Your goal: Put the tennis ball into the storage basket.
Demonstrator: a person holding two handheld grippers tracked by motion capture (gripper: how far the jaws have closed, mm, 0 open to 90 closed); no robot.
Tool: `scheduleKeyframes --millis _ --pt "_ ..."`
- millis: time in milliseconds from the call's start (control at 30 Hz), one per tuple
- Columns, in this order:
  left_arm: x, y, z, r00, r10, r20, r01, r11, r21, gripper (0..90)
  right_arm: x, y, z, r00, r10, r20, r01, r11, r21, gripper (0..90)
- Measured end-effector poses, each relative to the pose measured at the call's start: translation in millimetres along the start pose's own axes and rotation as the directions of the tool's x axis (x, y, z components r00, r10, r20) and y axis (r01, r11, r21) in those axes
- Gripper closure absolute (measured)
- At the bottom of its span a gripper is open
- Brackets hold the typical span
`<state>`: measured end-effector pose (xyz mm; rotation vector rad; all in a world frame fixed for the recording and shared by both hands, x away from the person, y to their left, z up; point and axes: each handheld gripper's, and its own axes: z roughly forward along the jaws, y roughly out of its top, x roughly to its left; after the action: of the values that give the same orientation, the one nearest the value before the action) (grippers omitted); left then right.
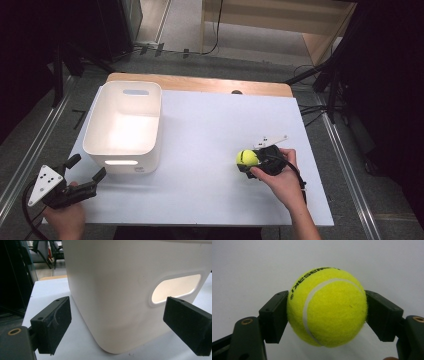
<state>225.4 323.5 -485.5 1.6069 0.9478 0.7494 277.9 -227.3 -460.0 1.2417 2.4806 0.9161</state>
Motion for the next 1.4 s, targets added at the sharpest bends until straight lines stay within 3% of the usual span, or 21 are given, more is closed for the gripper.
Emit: scheduleKeyframes --millis 533,1400 --pt "-0.9 0.1 0.1 1.0000 0.009 0.001 -0.009 0.9999 0.006 7.9 3.2 16.0 0.0 0.9997 -0.021 -0.013 0.021 0.9998 -0.002 23.9" --pt "0.3 -0.1 -0.5 1.0000 -0.001 0.008 0.001 1.0000 -0.001 7.9 14.9 40.6 7.2 0.9962 -0.030 -0.082 0.030 0.9995 -0.011 23.9"
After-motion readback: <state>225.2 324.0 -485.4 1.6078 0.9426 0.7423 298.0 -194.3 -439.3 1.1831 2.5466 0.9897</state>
